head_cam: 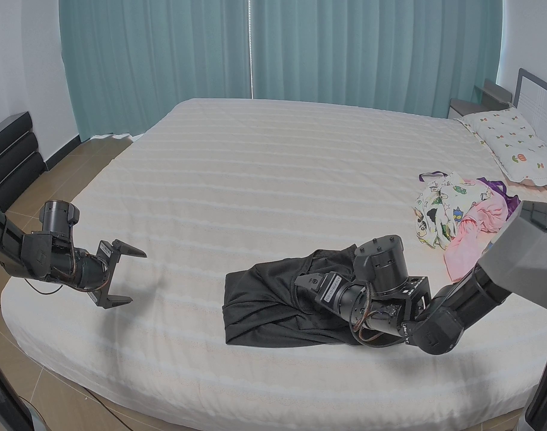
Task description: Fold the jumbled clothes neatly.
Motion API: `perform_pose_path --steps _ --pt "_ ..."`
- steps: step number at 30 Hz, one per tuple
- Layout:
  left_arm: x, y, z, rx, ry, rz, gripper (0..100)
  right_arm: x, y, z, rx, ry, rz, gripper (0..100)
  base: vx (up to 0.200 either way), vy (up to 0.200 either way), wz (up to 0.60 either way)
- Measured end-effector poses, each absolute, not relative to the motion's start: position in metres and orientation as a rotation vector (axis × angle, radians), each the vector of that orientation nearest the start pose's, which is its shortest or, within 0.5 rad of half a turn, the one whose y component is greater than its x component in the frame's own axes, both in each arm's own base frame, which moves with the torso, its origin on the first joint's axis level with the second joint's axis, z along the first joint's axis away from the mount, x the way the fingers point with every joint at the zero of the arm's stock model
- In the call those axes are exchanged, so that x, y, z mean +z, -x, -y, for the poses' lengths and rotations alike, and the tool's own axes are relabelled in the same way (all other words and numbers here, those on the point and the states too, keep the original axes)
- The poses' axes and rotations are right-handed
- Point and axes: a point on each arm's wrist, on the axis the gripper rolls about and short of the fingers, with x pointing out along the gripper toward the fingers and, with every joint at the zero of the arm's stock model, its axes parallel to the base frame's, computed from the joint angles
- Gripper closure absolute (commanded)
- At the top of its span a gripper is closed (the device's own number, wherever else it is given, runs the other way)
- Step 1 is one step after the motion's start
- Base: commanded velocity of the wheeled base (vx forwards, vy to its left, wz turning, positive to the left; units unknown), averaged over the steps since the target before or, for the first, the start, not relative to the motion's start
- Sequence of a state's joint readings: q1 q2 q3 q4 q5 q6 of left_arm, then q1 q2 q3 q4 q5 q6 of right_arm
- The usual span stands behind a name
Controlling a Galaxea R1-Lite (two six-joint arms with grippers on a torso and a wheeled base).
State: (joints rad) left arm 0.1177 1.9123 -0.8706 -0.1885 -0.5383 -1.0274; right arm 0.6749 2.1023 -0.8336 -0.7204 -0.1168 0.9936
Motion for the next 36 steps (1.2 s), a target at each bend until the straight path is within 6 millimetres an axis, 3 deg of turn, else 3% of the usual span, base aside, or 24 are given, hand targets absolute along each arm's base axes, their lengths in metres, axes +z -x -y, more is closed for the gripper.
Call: perform_pose_path --steps 3,4,12,20,29,36 --pt "0.095 -0.318 -0.026 0.060 1.229 -0.965 0 0.053 -0.289 -0.231 0.239 -0.726 -0.737 0 0.000 0.000 0.00" --pt "0.095 -0.318 -0.026 0.061 1.229 -0.965 0 0.051 -0.291 -0.232 0.238 -0.725 -0.739 100 0.000 0.000 0.00" --pt "0.093 -0.317 -0.026 0.063 1.230 -0.972 0 0.044 -0.305 -0.232 0.205 -0.754 -0.720 100 0.000 0.000 0.00" --pt "0.093 -0.317 -0.026 0.064 1.231 -0.973 0 0.048 -0.300 -0.224 0.177 -0.764 -0.713 100 0.000 0.000 0.00" --pt "0.093 -0.317 -0.026 0.065 1.231 -0.972 0 0.065 -0.295 -0.185 0.119 -0.775 -0.687 100 0.000 0.000 0.00" --pt "0.093 -0.317 -0.026 0.065 1.231 -0.972 0 0.074 -0.302 -0.149 0.099 -0.767 -0.661 100 0.000 0.000 0.00"
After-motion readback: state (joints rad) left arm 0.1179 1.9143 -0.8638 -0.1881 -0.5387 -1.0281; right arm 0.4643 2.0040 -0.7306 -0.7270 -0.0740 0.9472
